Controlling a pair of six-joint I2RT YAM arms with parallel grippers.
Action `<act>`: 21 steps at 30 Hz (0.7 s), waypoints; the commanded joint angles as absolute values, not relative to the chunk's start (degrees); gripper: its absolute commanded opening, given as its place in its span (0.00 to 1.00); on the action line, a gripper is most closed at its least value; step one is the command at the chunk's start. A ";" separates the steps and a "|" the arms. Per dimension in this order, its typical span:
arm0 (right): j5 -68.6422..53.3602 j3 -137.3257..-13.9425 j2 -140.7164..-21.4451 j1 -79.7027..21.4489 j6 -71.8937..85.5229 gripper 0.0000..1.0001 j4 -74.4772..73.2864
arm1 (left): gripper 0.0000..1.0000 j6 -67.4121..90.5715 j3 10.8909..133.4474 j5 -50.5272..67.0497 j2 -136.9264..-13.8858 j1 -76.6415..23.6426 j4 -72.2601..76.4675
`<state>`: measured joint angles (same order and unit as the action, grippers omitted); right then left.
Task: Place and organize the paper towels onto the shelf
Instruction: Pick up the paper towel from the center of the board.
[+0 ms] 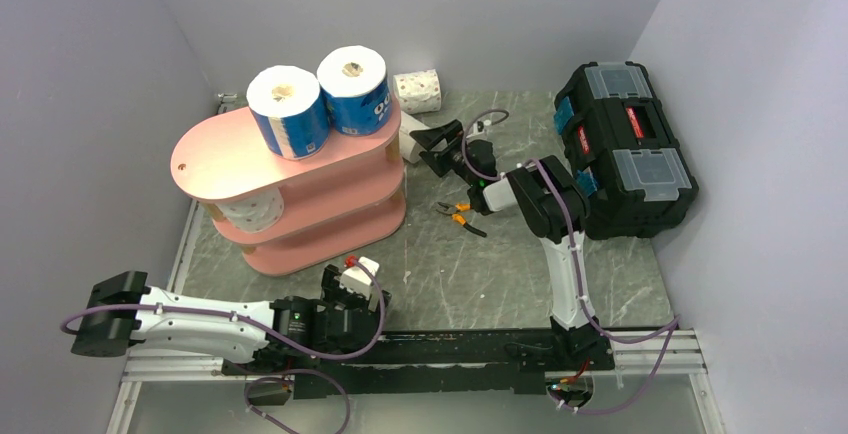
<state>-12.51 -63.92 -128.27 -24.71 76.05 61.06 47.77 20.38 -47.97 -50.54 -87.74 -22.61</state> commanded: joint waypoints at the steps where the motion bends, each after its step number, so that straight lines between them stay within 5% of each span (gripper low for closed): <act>1: -12.37 -64.85 -128.79 -24.43 74.28 1.00 62.47 | 0.99 48.78 22.30 -49.86 -51.27 -88.12 -22.81; 21: -12.24 -68.54 -129.53 -23.96 71.43 0.95 60.77 | 0.99 49.47 22.63 -50.37 -51.93 -88.07 -23.46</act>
